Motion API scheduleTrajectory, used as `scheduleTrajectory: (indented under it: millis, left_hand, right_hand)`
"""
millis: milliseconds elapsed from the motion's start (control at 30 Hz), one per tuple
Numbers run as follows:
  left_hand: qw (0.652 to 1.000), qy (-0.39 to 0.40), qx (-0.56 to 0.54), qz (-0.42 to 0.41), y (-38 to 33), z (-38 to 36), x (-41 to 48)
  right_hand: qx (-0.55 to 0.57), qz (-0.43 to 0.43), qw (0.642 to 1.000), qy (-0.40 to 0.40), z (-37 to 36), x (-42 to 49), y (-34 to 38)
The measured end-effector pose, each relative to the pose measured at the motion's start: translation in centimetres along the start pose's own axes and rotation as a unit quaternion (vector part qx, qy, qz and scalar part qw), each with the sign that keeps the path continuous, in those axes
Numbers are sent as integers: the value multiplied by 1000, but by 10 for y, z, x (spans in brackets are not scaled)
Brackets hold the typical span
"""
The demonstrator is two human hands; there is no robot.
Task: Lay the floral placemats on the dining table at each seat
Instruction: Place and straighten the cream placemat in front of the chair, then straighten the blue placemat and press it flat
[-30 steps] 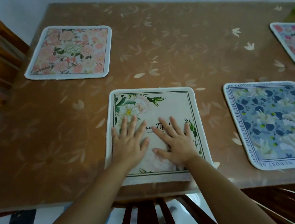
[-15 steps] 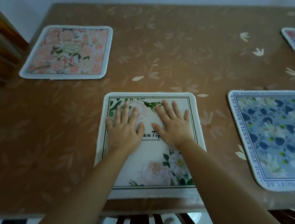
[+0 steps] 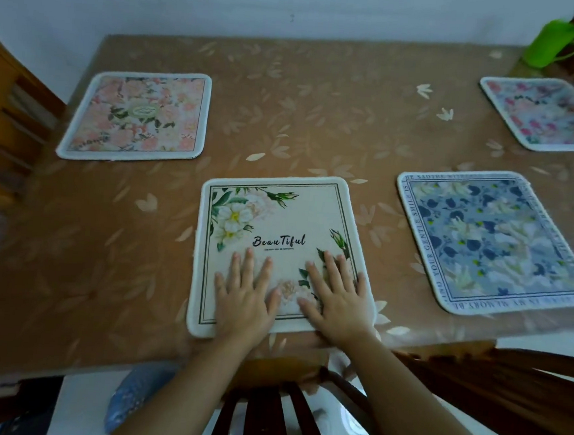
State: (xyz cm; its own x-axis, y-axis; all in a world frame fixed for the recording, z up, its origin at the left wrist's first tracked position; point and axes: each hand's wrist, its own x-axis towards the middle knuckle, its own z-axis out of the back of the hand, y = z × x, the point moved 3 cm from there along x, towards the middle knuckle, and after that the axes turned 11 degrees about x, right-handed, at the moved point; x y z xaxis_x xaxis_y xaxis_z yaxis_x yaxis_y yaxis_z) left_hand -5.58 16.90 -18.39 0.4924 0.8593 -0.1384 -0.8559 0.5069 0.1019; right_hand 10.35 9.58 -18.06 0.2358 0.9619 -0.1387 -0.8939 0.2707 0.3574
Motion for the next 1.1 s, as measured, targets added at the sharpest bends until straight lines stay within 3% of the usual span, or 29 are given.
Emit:
scheduleTrajectory:
  millis: [367,533,767,1100]
  left_hand:
    - [999,-3,-40,-23,-20,17,-34]
    - [996,-3,-88,15,-45,29,-30]
    - [985,-98,-138,-27,-144,82,0]
    - [973,-98,-169,-120,-282,99,21]
  right_hand:
    - [45,9,996,80,11,-7,3]
    - [161,58,984,46,57,2,-17]
    - [129,51,990,1,117,6,-105]
    - [109,20,994,-4,163,-26,-244]
